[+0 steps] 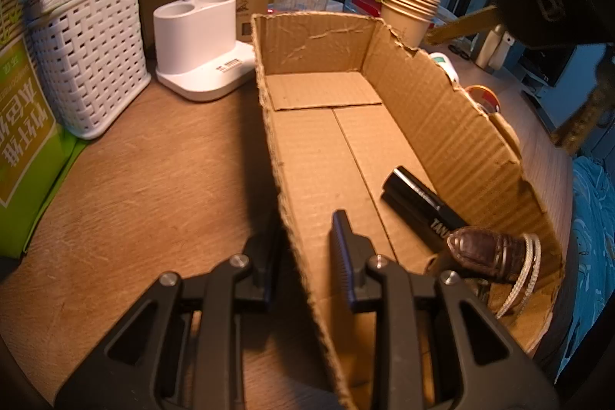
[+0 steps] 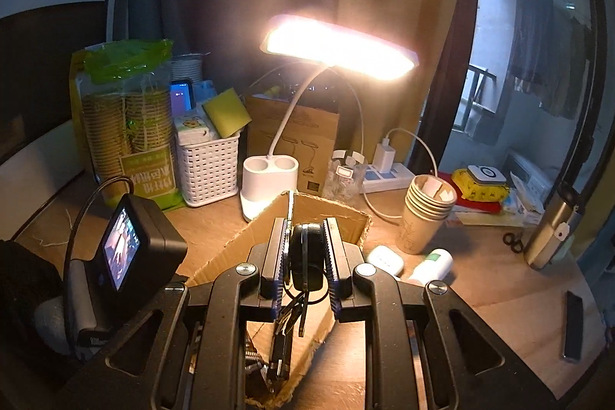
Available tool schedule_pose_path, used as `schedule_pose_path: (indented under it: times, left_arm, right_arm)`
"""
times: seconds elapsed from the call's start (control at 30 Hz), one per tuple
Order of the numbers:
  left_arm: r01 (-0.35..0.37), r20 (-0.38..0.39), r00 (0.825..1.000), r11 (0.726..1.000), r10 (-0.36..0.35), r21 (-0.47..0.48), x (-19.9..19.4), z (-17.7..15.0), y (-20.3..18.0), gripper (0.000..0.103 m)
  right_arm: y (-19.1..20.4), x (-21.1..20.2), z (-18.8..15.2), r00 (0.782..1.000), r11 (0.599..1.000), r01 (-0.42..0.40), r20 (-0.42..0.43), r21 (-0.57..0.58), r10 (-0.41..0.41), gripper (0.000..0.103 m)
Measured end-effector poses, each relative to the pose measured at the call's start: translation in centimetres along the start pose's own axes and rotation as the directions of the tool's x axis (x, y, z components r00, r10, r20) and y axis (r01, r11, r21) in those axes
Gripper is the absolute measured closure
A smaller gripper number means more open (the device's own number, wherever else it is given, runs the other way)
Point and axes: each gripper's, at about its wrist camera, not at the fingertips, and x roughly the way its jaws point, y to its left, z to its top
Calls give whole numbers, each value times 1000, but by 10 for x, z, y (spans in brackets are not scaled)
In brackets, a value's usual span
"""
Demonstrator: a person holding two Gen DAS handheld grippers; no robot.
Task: Organize rigid objects
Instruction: 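Lift the keys with the right gripper and carry them over the box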
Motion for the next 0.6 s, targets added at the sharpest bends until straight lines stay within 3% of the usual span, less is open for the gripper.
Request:
schedule_pose_path:
  times: [0.6]
  left_arm:
    - [0,0,1000,1000,0,0,0,0,0,76]
  right_arm:
    - [-6,63,-36,991,999,39,-130,37,-34,83]
